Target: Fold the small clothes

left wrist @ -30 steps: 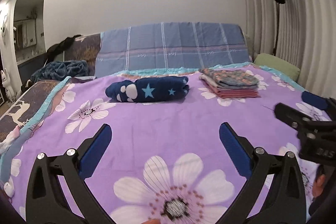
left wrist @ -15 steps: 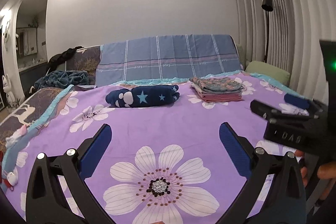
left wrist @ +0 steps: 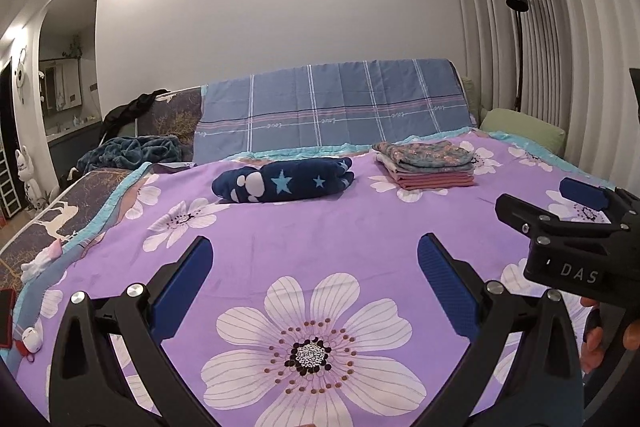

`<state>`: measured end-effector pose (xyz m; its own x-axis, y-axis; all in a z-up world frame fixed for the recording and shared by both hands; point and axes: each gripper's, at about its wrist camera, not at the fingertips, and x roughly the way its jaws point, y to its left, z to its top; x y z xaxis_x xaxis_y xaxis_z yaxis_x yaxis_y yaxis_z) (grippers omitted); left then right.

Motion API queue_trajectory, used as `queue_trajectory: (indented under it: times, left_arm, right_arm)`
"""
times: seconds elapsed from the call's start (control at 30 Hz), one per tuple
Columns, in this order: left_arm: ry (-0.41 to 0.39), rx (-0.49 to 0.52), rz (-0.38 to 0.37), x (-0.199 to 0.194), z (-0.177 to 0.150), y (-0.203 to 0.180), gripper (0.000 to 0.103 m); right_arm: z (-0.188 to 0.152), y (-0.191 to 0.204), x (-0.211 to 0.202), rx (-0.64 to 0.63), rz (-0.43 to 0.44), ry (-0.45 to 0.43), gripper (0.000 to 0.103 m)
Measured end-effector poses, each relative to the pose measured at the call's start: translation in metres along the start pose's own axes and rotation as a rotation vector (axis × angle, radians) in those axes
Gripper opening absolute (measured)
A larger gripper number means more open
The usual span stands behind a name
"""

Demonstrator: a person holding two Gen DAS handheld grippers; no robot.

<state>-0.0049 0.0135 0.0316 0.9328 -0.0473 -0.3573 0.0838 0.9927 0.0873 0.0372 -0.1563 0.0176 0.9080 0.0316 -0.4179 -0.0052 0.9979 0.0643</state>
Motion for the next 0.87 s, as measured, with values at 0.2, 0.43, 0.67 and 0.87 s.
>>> queue_trajectory:
  times: [0.2,0.43,0.67,0.87]
  left_arm:
    - [0.012,0.018,0.009,0.001,-0.001,-0.005,0.102]
    - [0.027,0.030,0.016,0.004,-0.004,-0.008,0.102]
    - [0.044,0.008,0.010,0.008,-0.006,-0.004,0.102]
    - [0.058,-0.003,0.010,0.011,-0.007,0.000,0.102]
  right_arm:
    - [-0.002,0.002,0.001,-0.010,0.003,0.005,0.101]
    - [-0.003,0.004,0.001,-0.016,0.005,0.012,0.101]
    - [-0.004,0.008,0.003,-0.028,0.008,0.022,0.101]
    - [-0.005,0.011,0.006,-0.033,0.009,0.030,0.101]
